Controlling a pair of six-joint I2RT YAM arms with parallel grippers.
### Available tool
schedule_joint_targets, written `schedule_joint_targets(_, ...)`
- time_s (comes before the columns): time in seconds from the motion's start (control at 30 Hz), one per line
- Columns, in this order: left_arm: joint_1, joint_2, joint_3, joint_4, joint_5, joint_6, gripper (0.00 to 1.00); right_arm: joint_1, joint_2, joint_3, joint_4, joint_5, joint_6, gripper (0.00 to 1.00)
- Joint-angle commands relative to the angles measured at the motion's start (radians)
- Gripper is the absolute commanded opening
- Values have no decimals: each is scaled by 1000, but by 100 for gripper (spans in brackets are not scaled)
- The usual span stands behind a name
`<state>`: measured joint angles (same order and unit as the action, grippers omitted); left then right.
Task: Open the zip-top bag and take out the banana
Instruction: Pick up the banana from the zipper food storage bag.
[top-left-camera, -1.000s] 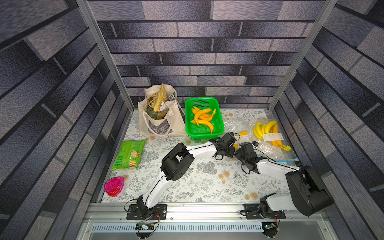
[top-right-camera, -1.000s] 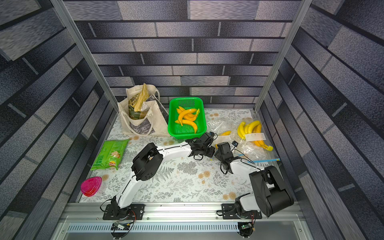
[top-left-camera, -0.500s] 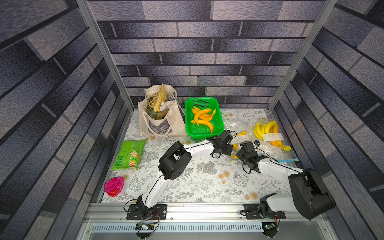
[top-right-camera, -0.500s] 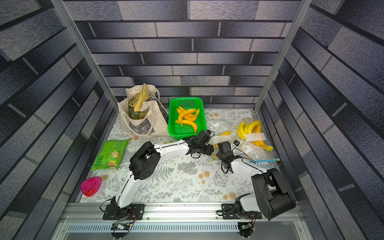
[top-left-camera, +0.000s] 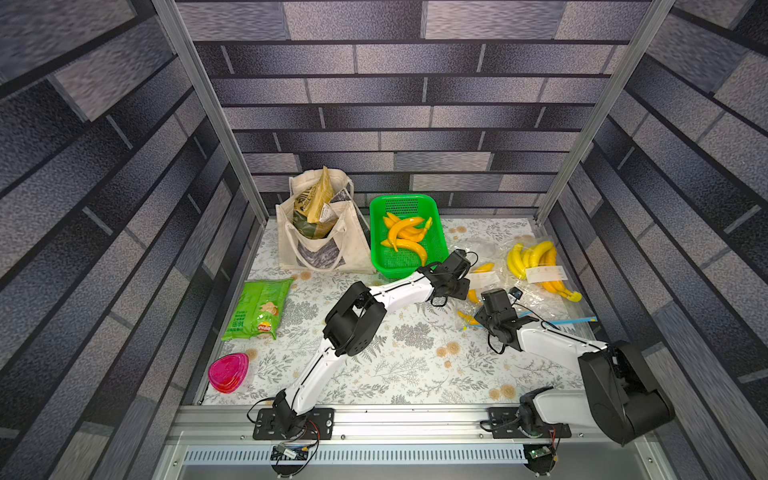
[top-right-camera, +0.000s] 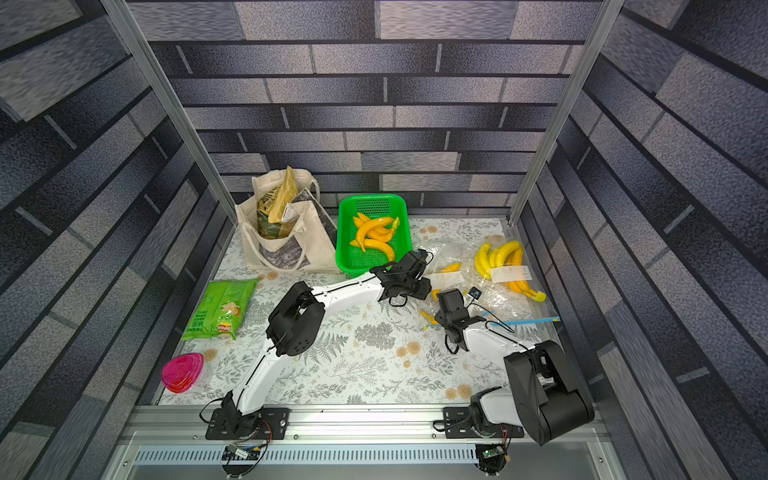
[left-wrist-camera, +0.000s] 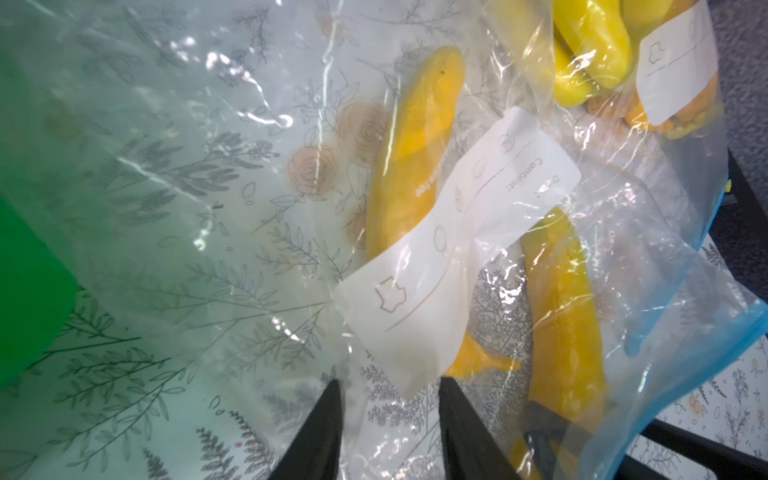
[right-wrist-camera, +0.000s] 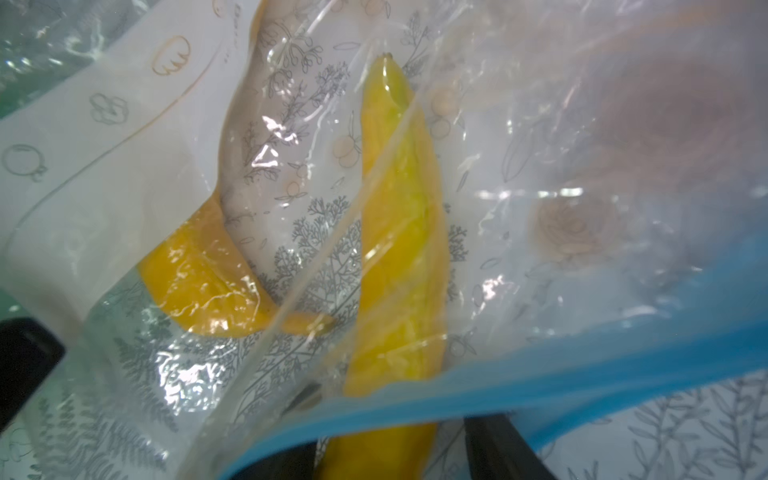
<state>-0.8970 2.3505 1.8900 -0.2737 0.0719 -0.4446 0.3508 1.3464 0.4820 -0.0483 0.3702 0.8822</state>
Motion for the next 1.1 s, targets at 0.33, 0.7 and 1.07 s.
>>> schedule_joint_targets(0.33,-8,50,98,-102,-90,52,22,-5,-139,-28,-98,18,9,37)
schedule_joint_targets(0.7,-9,71,121,-64,-123,86,1,-5,-399,-112,-223,7,52,36)
schedule_joint_targets(1.07,4,69,132,-41,-144,104,2,-4,-462,-115,-334,-78,15,34)
